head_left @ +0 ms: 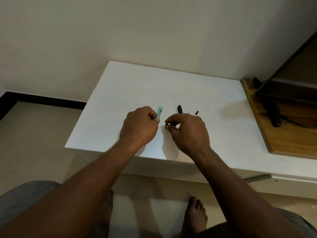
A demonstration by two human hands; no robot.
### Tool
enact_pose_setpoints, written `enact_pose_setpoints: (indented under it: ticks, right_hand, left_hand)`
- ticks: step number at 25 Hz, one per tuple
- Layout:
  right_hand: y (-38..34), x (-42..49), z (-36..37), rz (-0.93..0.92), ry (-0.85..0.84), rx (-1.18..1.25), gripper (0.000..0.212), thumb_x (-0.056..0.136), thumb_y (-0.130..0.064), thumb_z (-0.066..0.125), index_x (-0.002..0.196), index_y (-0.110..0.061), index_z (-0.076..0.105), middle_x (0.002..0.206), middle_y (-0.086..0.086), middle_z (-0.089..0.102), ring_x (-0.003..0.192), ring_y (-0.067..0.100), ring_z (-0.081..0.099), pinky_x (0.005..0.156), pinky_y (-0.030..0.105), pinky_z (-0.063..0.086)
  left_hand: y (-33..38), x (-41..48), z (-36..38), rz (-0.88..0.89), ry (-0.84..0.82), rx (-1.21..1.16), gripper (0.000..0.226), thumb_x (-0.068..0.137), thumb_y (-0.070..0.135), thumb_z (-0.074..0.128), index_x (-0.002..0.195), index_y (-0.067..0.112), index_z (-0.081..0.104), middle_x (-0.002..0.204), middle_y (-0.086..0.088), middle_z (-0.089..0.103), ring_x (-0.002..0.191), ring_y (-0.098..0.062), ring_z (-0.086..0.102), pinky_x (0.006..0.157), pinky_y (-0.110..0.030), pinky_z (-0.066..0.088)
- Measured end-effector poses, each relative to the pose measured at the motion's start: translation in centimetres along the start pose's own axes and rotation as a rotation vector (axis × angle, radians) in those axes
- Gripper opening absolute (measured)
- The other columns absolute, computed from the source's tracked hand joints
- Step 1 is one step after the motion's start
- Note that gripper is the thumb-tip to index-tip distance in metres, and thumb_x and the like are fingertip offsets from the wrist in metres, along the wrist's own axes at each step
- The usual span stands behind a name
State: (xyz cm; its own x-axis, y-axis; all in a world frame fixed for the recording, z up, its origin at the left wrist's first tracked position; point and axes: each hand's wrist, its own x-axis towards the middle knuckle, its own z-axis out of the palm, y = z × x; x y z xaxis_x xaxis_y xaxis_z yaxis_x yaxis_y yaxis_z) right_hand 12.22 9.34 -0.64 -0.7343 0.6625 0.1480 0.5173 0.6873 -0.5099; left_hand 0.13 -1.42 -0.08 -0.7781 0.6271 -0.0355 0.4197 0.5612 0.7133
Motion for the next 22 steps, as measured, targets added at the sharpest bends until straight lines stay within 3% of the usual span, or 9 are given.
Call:
enact_pose_setpoints:
  ticks: [4, 8, 11, 13, 16, 19, 22]
  right_hand:
    - [0.1, -0.1, 0.0, 0.017, 0.0, -0.028, 0.028, 0.096, -0.026, 0.073, 0.124, -0.027, 0.075, 0.107, -0.006, 0.081, 0.095, 0.018, 0.074, 0.086, 0.037, 0.06]
    - [0.3, 0.6, -1.2, 0.07, 0.084, 0.12, 0.013, 0.094, -0.029, 0.076, 0.106, -0.026, 0.079, 0.094, -0.009, 0.079, 0.084, 0.011, 0.072, 0.083, 0.032, 0.057]
    - [0.0, 0.8, -2.0, 0.188, 0.025, 0.416, 0.01, 0.092, -0.037, 0.077, 0.098, -0.03, 0.08, 0.087, -0.015, 0.077, 0.076, 0.005, 0.074, 0.071, 0.025, 0.052]
    - [-0.3, 0.8, -2.3, 0.208, -0.018, 0.537, 0.011, 0.091, -0.038, 0.078, 0.1, -0.032, 0.081, 0.087, -0.015, 0.078, 0.081, 0.005, 0.075, 0.071, 0.024, 0.051]
    - [-0.5, 0.8, -2.5, 0.22, 0.009, 0.628, 0.008, 0.09, -0.032, 0.08, 0.097, -0.029, 0.081, 0.089, -0.014, 0.079, 0.088, 0.008, 0.073, 0.076, 0.03, 0.056]
    - [-0.5, 0.9, -3.1, 0.233, 0.074, 0.691, 0.004, 0.092, -0.024, 0.078, 0.096, -0.025, 0.077, 0.089, -0.007, 0.08, 0.085, 0.009, 0.076, 0.075, 0.028, 0.058]
    - [-0.7, 0.8, -3.6, 0.128, 0.06, 0.623, 0.007, 0.093, -0.023, 0.075, 0.1, -0.026, 0.077, 0.084, -0.008, 0.08, 0.08, 0.007, 0.077, 0.073, 0.023, 0.059]
  left_hand:
    - [0.1, -0.1, 0.0, 0.022, -0.008, 0.016, 0.011, 0.094, 0.027, 0.07, 0.085, 0.026, 0.064, 0.101, -0.003, 0.077, 0.088, -0.021, 0.071, 0.071, -0.028, 0.054]
    - [0.5, -0.2, -0.1, 0.018, -0.034, 0.001, 0.008, 0.094, 0.027, 0.07, 0.087, 0.025, 0.067, 0.097, 0.0, 0.077, 0.084, -0.019, 0.07, 0.077, -0.035, 0.059]
    - [1.0, -0.3, -0.4, 0.023, -0.091, -0.172, 0.005, 0.093, 0.025, 0.072, 0.09, 0.022, 0.073, 0.086, 0.005, 0.076, 0.077, -0.015, 0.072, 0.077, -0.041, 0.062]
    - [1.3, -0.6, -0.7, 0.037, -0.133, -0.279, 0.004, 0.093, 0.022, 0.072, 0.094, 0.024, 0.076, 0.081, 0.007, 0.077, 0.072, -0.01, 0.074, 0.076, -0.038, 0.064]
    - [1.5, -0.8, -0.9, 0.029, -0.197, -0.405, 0.01, 0.09, 0.019, 0.076, 0.099, 0.023, 0.077, 0.084, 0.005, 0.079, 0.076, -0.01, 0.076, 0.078, -0.036, 0.065]
    - [1.8, -0.7, -0.9, -0.042, -0.142, -0.528, 0.018, 0.089, 0.013, 0.076, 0.105, 0.022, 0.076, 0.093, 0.005, 0.08, 0.085, -0.012, 0.077, 0.081, -0.032, 0.063]
    - [2.1, -0.4, -1.3, -0.237, -0.151, -0.93, 0.02, 0.099, 0.023, 0.064, 0.113, 0.01, 0.072, 0.104, -0.008, 0.08, 0.093, -0.023, 0.078, 0.084, -0.034, 0.063]
